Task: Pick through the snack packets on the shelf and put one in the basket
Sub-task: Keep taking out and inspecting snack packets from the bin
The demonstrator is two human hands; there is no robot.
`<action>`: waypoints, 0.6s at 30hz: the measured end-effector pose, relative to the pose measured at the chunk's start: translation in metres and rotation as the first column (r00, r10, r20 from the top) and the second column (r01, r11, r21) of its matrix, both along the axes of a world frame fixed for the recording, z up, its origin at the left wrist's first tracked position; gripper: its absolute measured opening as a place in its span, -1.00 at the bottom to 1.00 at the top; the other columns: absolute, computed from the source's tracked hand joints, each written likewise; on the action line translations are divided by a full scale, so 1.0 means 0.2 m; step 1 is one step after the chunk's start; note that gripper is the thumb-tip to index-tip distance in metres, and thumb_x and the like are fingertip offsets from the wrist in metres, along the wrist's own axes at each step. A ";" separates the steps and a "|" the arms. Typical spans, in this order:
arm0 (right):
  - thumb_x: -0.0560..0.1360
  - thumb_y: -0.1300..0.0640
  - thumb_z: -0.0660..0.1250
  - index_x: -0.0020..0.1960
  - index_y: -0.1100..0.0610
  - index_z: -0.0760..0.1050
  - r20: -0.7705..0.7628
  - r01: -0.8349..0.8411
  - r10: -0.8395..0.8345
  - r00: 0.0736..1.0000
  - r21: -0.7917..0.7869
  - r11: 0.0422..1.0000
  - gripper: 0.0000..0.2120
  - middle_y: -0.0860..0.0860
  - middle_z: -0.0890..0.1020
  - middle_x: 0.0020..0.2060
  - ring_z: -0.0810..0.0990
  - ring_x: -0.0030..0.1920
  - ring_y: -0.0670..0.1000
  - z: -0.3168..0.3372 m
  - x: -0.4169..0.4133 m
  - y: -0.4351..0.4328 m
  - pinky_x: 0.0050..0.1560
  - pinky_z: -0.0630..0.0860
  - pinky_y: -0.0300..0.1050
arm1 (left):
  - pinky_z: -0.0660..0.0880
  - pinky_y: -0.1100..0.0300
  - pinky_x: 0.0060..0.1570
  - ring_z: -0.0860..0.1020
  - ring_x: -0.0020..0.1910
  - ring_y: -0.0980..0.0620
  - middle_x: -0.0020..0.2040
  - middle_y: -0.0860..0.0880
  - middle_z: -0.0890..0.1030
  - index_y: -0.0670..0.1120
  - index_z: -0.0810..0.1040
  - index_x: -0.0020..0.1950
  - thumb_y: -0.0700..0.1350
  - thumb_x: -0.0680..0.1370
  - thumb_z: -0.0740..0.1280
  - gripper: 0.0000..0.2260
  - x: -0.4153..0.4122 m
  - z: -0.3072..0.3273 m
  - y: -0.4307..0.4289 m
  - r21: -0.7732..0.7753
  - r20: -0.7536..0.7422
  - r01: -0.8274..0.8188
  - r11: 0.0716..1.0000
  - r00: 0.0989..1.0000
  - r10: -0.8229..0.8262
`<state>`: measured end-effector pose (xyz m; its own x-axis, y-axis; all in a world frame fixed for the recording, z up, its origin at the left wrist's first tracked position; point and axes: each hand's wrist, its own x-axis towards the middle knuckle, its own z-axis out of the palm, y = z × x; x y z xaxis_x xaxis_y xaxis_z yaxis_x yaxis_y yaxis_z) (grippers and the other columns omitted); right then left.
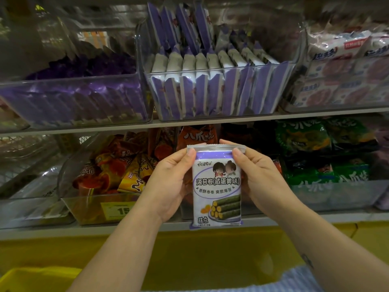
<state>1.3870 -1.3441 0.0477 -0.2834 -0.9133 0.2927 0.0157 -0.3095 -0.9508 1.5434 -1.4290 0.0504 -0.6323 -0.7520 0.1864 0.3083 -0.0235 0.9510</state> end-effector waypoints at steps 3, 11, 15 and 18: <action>0.48 -0.24 0.18 0.10 -0.07 0.61 -0.036 -0.137 0.147 0.989 0.199 0.970 -0.62 0.05 0.71 0.03 0.68 0.07 0.04 0.02 -0.02 0.02 -0.01 0.61 0.00 | 0.66 0.03 -0.13 0.69 -0.10 -0.05 -0.04 -0.19 0.71 -0.10 0.66 0.08 -0.02 0.59 0.24 -0.74 0.00 0.01 -0.01 0.039 -0.025 -0.070 0.997 0.997 0.071; 0.46 0.04 0.29 0.01 0.23 0.66 0.218 -0.396 0.334 0.917 0.390 0.832 -0.70 0.21 0.70 -0.01 0.71 -0.04 0.10 0.03 -0.05 0.08 -0.03 0.65 -0.05 | 0.63 -0.03 -0.08 0.68 0.01 -0.09 0.11 -0.12 0.69 0.04 0.66 0.12 0.04 0.52 0.29 -0.75 0.07 0.04 -0.05 0.089 0.082 0.127 0.988 0.987 -0.135; 0.47 0.04 0.24 0.28 0.27 0.45 0.335 -0.427 0.307 0.891 0.385 0.818 -0.55 0.27 0.63 0.14 0.63 0.16 0.20 0.04 -0.07 0.08 0.18 0.56 0.12 | 0.63 -0.08 -0.03 0.63 0.14 -0.14 0.24 -0.14 0.62 0.10 0.41 0.39 -0.09 0.54 0.32 -0.58 0.11 0.02 -0.04 0.197 0.174 0.391 0.899 0.889 -0.424; 0.49 0.05 0.23 0.35 0.28 0.37 0.388 -0.465 0.322 0.864 0.366 0.806 -0.51 0.29 0.59 0.20 0.58 0.23 0.24 0.05 -0.07 0.08 0.22 0.52 0.16 | 0.65 -0.06 -0.05 0.66 0.07 -0.11 0.22 -0.15 0.63 0.14 0.36 0.38 -0.18 0.53 0.31 -0.54 0.09 0.00 -0.03 0.231 0.174 0.400 0.887 0.880 -0.442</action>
